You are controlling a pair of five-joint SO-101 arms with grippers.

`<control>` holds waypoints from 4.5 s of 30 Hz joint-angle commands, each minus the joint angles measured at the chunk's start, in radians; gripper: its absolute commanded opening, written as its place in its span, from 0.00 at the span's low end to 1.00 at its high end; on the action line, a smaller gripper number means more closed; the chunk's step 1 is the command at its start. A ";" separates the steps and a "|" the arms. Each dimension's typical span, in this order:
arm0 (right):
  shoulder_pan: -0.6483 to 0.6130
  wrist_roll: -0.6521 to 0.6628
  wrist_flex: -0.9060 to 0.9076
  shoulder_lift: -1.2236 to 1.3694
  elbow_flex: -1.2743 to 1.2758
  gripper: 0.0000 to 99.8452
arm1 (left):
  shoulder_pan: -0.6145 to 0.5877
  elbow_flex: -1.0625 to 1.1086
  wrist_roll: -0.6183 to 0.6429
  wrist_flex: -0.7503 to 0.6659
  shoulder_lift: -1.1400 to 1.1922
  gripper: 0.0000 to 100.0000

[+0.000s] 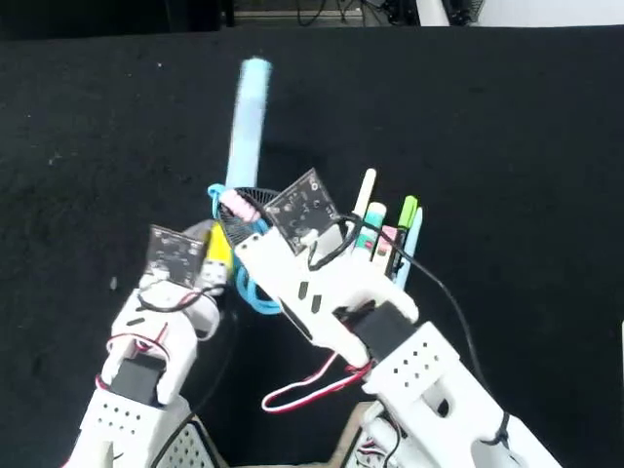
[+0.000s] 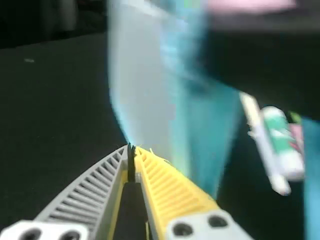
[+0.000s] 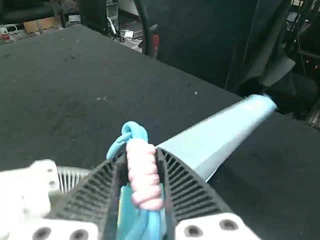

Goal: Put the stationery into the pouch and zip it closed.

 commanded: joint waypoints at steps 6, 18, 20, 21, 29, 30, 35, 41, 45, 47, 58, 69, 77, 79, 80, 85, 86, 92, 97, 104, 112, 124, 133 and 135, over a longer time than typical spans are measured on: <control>0.008 -0.006 0.106 0.005 -0.054 0.01 | 0.039 0.021 0.002 0.006 0.006 0.03; 0.006 -0.003 0.233 0.005 -0.016 0.01 | 0.045 0.021 0.002 0.035 0.006 0.03; 0.012 -0.003 0.183 0.005 -0.027 0.01 | 0.044 0.021 0.005 0.037 0.006 0.03; 0.020 0.002 0.161 0.005 -0.030 0.01 | 0.039 0.021 0.005 0.037 0.005 0.03; 0.012 0.086 0.092 0.013 -0.042 0.01 | -0.228 -0.035 0.002 -0.018 -0.005 0.03; -0.003 0.087 0.092 0.013 -0.053 0.01 | -0.278 -0.039 0.006 -0.029 -0.005 0.03; -0.094 0.141 0.092 0.056 -0.127 0.01 | -0.461 -0.035 0.009 -0.084 -0.005 0.03; -0.110 0.249 0.213 0.147 -0.254 0.01 | -0.504 0.021 0.009 -0.189 -0.005 0.03; -0.071 0.264 0.324 0.105 -0.294 0.01 | -0.556 0.019 0.011 -0.192 -0.005 0.03; -0.044 0.264 0.325 0.074 -0.317 0.01 | -0.555 0.019 0.011 -0.192 -0.005 0.03; 0.046 0.339 0.331 0.156 -0.628 0.01 | -0.553 0.021 0.011 -0.186 -0.005 0.03; 0.063 0.341 0.664 0.453 -1.170 0.01 | -0.553 0.021 0.012 -0.184 -0.005 0.03; 0.089 0.342 0.953 0.561 -1.354 0.01 | -0.552 0.021 0.012 -0.184 -0.005 0.03; 0.089 0.342 0.994 0.567 -1.354 0.01 | -0.552 0.021 0.012 -0.183 -0.005 0.03; 0.089 0.351 1.014 0.567 -1.354 0.01 | -0.552 0.021 0.012 -0.183 -0.005 0.03; 0.083 0.413 1.080 0.567 -1.354 0.01 | -0.558 -0.073 0.087 -0.089 -0.005 0.03; 0.083 0.414 1.088 0.567 -1.354 0.01 | -0.558 -0.128 0.098 -0.021 -0.005 0.03; 0.060 0.416 1.096 0.567 -1.354 0.01 | -0.550 -0.501 0.103 0.311 0.003 0.03; 0.005 0.411 1.092 0.567 -1.359 0.01 | -0.552 -0.737 0.060 0.519 0.005 0.03; -0.005 0.410 1.030 0.570 -1.354 0.01 | -0.552 -0.898 -0.149 0.658 0.006 0.07; -0.009 0.410 0.937 0.565 -1.354 0.01 | -0.553 -0.955 -0.216 0.807 0.008 0.15; -0.005 0.410 0.881 0.518 -1.264 0.01 | -0.555 -1.406 -0.207 1.126 0.529 0.15; -0.009 0.410 0.855 0.429 -1.194 0.01 | -0.553 -1.647 -0.058 1.218 0.517 0.16; -0.009 0.410 0.855 0.420 -1.191 0.01 | -0.552 -1.644 -0.014 1.221 0.508 0.19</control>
